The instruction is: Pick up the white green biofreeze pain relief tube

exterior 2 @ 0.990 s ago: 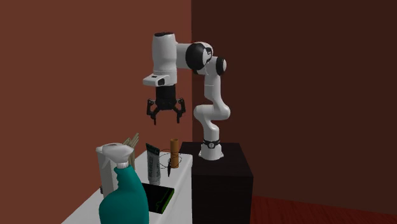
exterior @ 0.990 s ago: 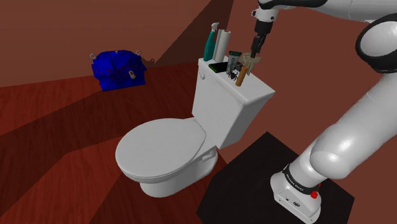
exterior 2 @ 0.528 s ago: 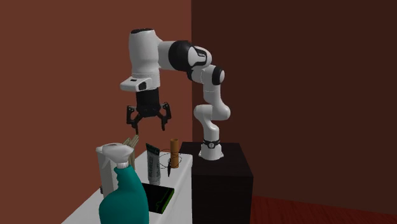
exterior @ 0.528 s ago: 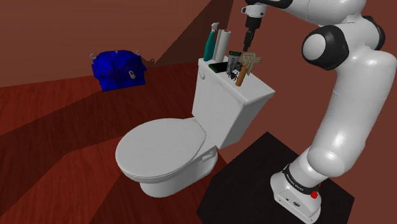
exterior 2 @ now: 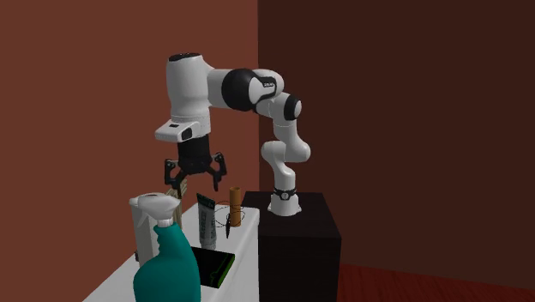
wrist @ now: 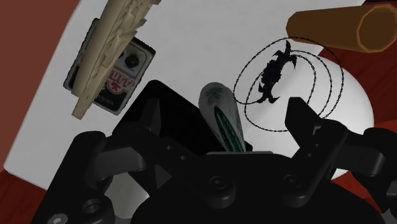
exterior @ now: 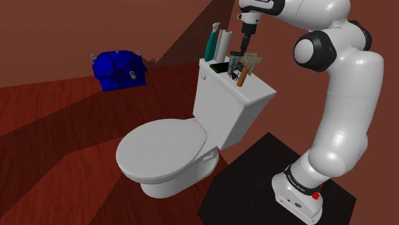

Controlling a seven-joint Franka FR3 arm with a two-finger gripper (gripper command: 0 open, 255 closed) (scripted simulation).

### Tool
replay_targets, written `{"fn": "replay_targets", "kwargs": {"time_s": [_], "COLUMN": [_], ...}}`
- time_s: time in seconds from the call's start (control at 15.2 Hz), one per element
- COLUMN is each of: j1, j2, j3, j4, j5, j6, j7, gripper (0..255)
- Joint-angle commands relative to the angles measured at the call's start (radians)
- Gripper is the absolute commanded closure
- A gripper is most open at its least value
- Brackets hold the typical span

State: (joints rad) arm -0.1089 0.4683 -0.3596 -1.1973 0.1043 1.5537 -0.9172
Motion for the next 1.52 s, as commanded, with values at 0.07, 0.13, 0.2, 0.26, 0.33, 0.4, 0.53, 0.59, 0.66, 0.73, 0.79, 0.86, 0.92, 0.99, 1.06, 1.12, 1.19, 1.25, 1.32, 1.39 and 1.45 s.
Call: {"fn": "replay_targets", "kwargs": {"time_s": [0.07, 0.13, 0.2, 0.26, 0.33, 0.4, 0.53, 0.59, 0.66, 0.73, 0.79, 0.86, 0.92, 0.99, 1.06, 1.12, 1.19, 1.25, 1.32, 1.39, 1.45], "j1": [0.003, 0.003, 0.004, 0.004, 0.004, 0.004, 0.004, 0.003, 0.003, 0.003, 0.003, 0.001, -0.002, -0.004, -0.007, -0.01, -0.013, -0.016, -0.02, -0.024, -0.029], "j2": [-0.002, -0.002, -0.004, -0.004, -0.004, -0.004, -0.003, -0.003, -0.003, -0.003, -0.002, 0.001, 0.004, 0.008, 0.012, 0.016, 0.022, 0.028, 0.034, 0.041, 0.049], "j3": [0.0, 0.0, 0.0, 0.0, 0.0, 0.0, 0.0, 0.0, 0.0, 0.0, 0.0, 0.0, 0.0, 0.0, 0.0, 0.0, 0.0, 0.0, 0.001, 0.001, 0.001], "j4": [-0.026, -0.026, -0.03, -0.029, -0.029, -0.029, -0.028, -0.028, -0.028, -0.027, -0.026, -0.008, 0.011, 0.03, 0.05, 0.071, 0.093, 0.116, 0.141, 0.166, 0.193], "j5": [-0.001, -0.001, -0.001, -0.001, -0.001, -0.001, -0.001, -0.001, -0.001, -0.001, 0.0, 0.0, 0.001, 0.002, 0.004, 0.005, 0.006, 0.008, 0.01, 0.012, 0.015], "j6": [0.024, 0.024, 0.026, 0.025, 0.025, 0.025, 0.025, 0.025, 0.025, 0.025, 0.024, 0.009, -0.006, -0.022, -0.038, -0.054, -0.071, -0.088, -0.106, -0.124, -0.143], "j7": [0.001, 0.0, 0.001, 0.001, 0.001, 0.001, 0.001, 0.001, 0.001, 0.0, 0.0, 0.0, 0.0, -0.001, -0.001, -0.001, -0.002, -0.002, -0.003, -0.003, -0.004], "gripper": [0, 0, 255, 255, 255, 255, 255, 255, 255, 255, 255, 255, 255, 255, 255, 255, 255, 255, 255, 255, 255]}}
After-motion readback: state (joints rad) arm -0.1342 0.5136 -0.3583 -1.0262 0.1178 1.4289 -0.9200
